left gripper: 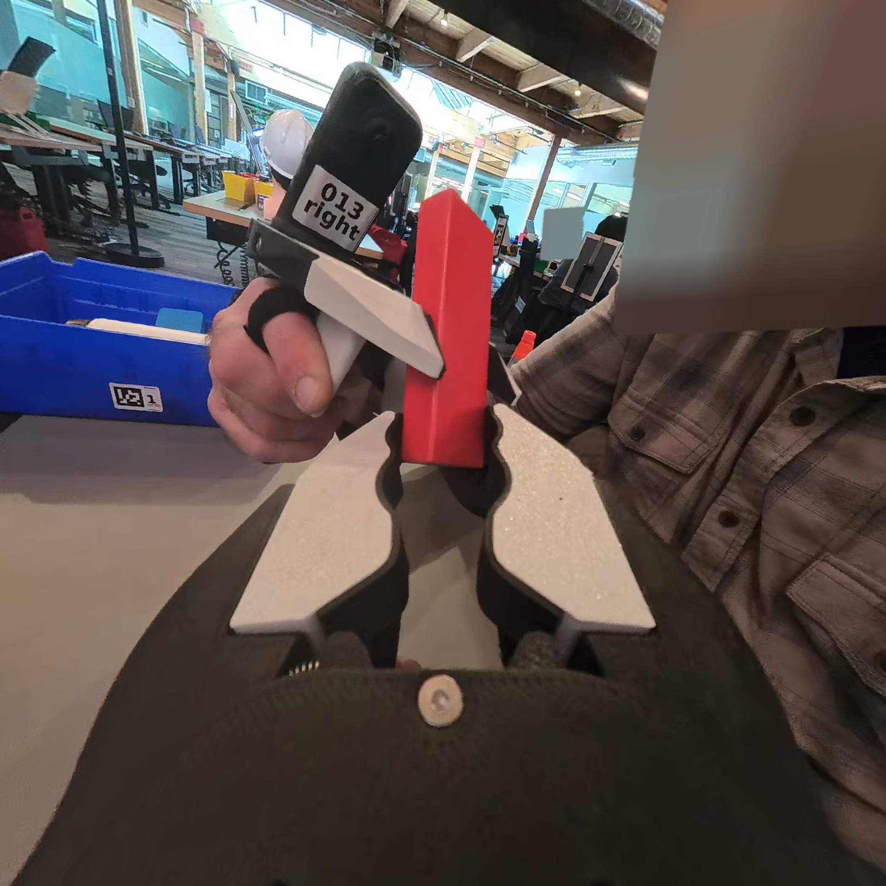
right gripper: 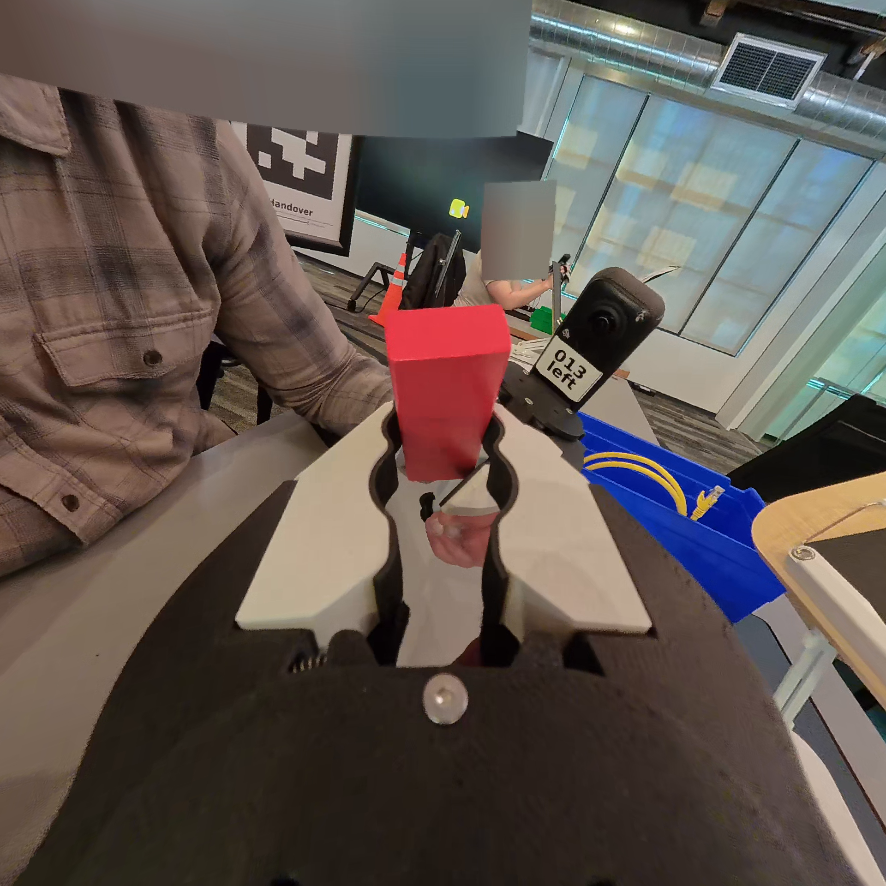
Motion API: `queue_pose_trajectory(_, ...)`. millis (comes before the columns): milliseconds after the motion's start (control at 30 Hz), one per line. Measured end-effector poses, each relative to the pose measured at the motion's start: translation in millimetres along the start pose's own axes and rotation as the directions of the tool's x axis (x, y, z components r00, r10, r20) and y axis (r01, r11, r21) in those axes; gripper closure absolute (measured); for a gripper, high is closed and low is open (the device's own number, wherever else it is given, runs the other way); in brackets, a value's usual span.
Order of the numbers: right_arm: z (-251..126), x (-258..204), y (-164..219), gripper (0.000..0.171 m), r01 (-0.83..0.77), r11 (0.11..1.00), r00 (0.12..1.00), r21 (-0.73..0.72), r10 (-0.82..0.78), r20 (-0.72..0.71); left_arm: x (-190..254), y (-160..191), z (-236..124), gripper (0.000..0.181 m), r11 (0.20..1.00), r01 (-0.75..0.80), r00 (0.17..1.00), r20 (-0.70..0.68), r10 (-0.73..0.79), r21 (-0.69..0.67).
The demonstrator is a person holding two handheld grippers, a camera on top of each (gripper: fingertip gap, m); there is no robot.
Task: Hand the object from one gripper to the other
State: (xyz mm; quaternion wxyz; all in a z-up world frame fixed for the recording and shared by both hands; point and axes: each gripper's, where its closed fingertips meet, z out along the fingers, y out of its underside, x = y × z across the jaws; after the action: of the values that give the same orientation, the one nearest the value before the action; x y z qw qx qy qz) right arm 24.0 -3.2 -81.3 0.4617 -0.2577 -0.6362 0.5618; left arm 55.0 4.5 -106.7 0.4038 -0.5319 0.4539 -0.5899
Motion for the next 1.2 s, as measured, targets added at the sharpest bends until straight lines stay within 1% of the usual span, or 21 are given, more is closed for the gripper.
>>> queue_pose_trajectory(267, 1, 1, -3, 0.140, 0.005, 1.000, 1.000, 0.008, -0.005, -0.010, 2, -3, 0, 0.150, 0.999, -0.018, 1.000, -0.008, 0.019, 0.032)
queue_pose_trajectory(467, 0, 12, -7, 0.138, -0.002, 1.000, 0.997, 0.021, 0.004, -0.076, -6, -10, -3, 0.151, 0.995, -0.093, 0.992, 0.087, 0.089, 0.047)
queue_pose_trajectory(567, -3, 27, -10, 0.133, -0.028, 0.999, 0.988, 0.039, 0.034, -0.152, -17, -15, -8, 0.152, 0.987, -0.152, 0.973, 0.181, 0.141, 0.045)
queue_pose_trajectory(633, -6, 37, -9, 0.129, -0.064, 0.997, 0.979, 0.044, 0.072, -0.191, -24, -20, -13, 0.154, 0.974, -0.224, 0.941, 0.265, 0.209, 0.028)
queue_pose_trajectory(667, -7, 40, -6, 0.126, -0.080, 0.996, 0.975, 0.032, 0.085, -0.206, -27, -22, -16, 0.163, 0.963, -0.268, 0.917, 0.310, 0.252, 0.008)
queue_pose_trajectory(733, -8, 47, 2, 0.129, -0.106, 0.994, 0.966, -0.007, 0.101, -0.238, -33, -26, -21, 0.165, 0.936, -0.347, 0.855, 0.393, 0.339, -0.053)
queue_pose_trajectory(800, -9, 51, 7, 0.134, -0.129, 0.991, 0.959, -0.028, 0.117, -0.259, -36, -26, -24, 0.165, 0.905, -0.408, 0.798, 0.434, 0.418, -0.121)
queue_pose_trajectory(900, -11, 53, 9, 0.142, -0.134, 0.990, 0.956, -0.035, 0.120, -0.267, -40, -25, -25, 0.165, 0.871, -0.452, 0.739, 0.466, 0.486, -0.192)
queue_pose_trajectory(1033, -11, 49, 11, 0.143, -0.097, 0.993, 0.964, -0.071, 0.076, -0.254, -39, -23, -24, 0.165, 0.826, -0.494, 0.685, 0.463, 0.563, -0.273)
queue_pose_trajectory(1100, -12, 47, 12, 0.143, -0.070, 0.993, 0.968, -0.098, 0.043, -0.248, -39, -21, -23, 0.165, 0.806, -0.502, 0.665, 0.456, 0.591, -0.312)
queue_pose_trajectory(1200, -12, 42, 14, 0.150, -0.041, 0.990, 0.975, -0.135, 0.010, -0.221, -38, -19, -22, 0.165, 0.800, -0.504, 0.665, 0.444, 0.601, -0.327)
